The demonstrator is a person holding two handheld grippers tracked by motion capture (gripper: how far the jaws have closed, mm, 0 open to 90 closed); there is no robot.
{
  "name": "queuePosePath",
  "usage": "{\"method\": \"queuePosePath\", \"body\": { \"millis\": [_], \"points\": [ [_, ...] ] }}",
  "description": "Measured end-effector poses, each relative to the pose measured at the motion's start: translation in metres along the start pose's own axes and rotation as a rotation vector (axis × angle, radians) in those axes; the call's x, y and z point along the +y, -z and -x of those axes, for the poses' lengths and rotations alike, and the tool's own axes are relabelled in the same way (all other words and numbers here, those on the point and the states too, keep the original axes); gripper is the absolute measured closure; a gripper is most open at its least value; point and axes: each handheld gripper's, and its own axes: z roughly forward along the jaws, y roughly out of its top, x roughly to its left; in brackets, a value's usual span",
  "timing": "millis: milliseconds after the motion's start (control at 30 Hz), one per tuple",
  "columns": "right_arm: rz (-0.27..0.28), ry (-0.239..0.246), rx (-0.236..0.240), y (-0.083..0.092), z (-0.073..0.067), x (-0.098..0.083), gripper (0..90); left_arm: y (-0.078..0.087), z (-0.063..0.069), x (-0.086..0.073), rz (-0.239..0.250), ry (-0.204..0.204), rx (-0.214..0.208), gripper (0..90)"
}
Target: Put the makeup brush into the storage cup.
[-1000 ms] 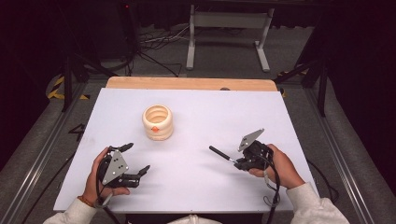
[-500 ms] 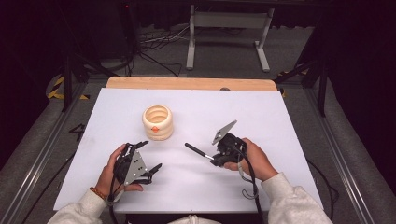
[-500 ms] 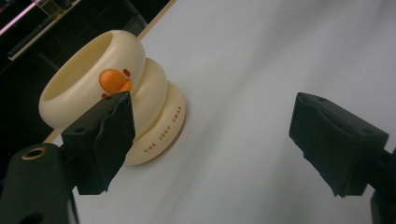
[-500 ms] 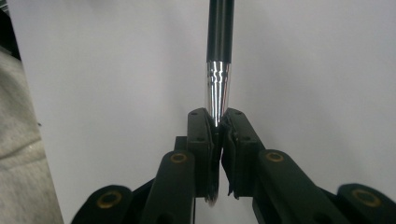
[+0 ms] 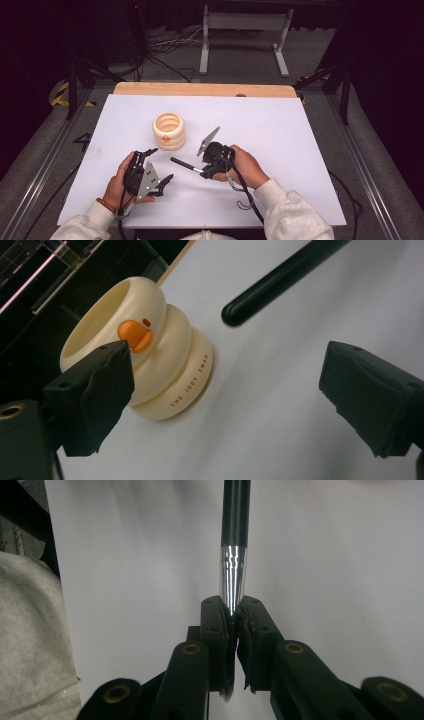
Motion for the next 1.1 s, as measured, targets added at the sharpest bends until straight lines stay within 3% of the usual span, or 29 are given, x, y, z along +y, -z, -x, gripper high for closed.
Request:
{"method": "queuePosePath", "body": {
  "millis": [167,367,567,633,700,733,800,833,867,933,1100],
  "points": [
    [-0.013,0.022,0.013,-0.009,-0.008,0.015,82.1,0.000,0.002,0.001,-0.005,-0.019,0.005,7.0],
    [-0.047,0.051,0.026,-0.020,-0.016,0.028,82.1,0.002,0.007,0.003,0.000,-0.072,0.032,9.8],
    [-0.077,0.060,0.020,-0.024,-0.018,0.034,82.1,0.003,0.017,0.007,-0.015,-0.202,0.112,13.2],
    [-0.079,0.068,0.016,-0.025,-0.019,0.036,82.1,0.003,0.020,0.009,-0.028,-0.253,0.125,18.3],
    [-0.084,0.071,0.017,-0.024,-0.022,0.039,82.1,0.002,0.022,0.009,-0.029,-0.266,0.117,22.3],
    [-0.085,0.074,0.015,-0.024,-0.023,0.040,82.1,0.002,0.024,0.009,-0.033,-0.252,0.117,24.2],
    [-0.086,0.078,0.016,-0.024,-0.024,0.043,82.1,0.000,0.027,0.008,-0.036,-0.271,0.130,27.1],
    [-0.089,0.073,0.018,-0.024,-0.025,0.045,82.1,0.000,0.027,0.008,-0.036,-0.271,0.130,32.5],
    [-0.089,0.073,0.018,-0.024,-0.025,0.045,82.1,0.000,0.028,0.009,-0.029,-0.297,0.134,32.5],
    [-0.099,0.082,0.008,-0.024,-0.026,0.048,82.1,0.001,0.031,0.011,-0.078,-0.388,0.149,44.2],
    [-0.097,0.064,0.000,-0.025,-0.026,0.051,82.1,-0.001,0.037,0.009,-0.130,-0.468,0.142,68.5]
  ]
}}
